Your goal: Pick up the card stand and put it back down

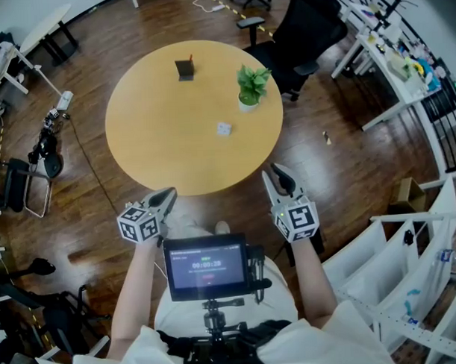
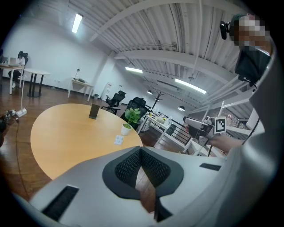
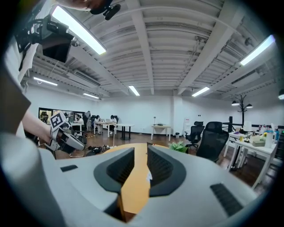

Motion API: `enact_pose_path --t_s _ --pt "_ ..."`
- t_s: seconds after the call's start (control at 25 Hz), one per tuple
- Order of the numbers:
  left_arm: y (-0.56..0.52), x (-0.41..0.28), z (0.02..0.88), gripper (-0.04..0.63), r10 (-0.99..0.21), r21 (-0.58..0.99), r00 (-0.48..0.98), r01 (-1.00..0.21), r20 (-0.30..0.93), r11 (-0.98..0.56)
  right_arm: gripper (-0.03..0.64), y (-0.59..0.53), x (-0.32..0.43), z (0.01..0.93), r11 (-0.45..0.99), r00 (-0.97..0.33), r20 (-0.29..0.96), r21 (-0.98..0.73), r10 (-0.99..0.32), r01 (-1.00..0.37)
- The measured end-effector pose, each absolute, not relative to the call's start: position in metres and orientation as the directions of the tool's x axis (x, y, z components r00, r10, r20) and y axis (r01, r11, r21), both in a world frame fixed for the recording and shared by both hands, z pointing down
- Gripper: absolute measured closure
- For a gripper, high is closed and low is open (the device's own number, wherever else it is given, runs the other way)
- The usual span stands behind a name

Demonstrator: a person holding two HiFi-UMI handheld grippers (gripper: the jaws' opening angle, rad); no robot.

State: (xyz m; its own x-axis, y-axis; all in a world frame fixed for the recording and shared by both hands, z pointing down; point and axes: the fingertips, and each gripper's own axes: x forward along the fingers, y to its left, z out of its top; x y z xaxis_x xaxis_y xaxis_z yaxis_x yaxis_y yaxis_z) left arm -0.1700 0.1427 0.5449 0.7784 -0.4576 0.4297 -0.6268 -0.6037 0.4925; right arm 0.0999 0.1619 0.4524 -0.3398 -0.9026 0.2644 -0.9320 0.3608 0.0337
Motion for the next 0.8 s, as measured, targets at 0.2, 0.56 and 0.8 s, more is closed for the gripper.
enact_pose_path --t_s 0.2,0.56,0.8 --pt "0.142 -0.170 0.548 0.594 -0.456 0.495 0.778 -0.627 0.432 -0.602 0.502 0.160 0.098 0.457 0.364 -0.346 0.270 0.021 -0.899 -0.931" --pt "0.142 -0.177 0.552 0.594 -0.467 0.498 0.769 -0.638 0.435 -0.587 0.502 0.158 0.104 0.466 0.357 -0.343 0.283 -0.001 -0.896 -0.934" --pt "0.141 -0.179 0.553 0.594 -0.475 0.499 0.764 -0.645 0.436 -0.579 0.502 0.153 0.099 0.468 0.370 -0.356 0.284 -0.003 -0.890 -0.929"
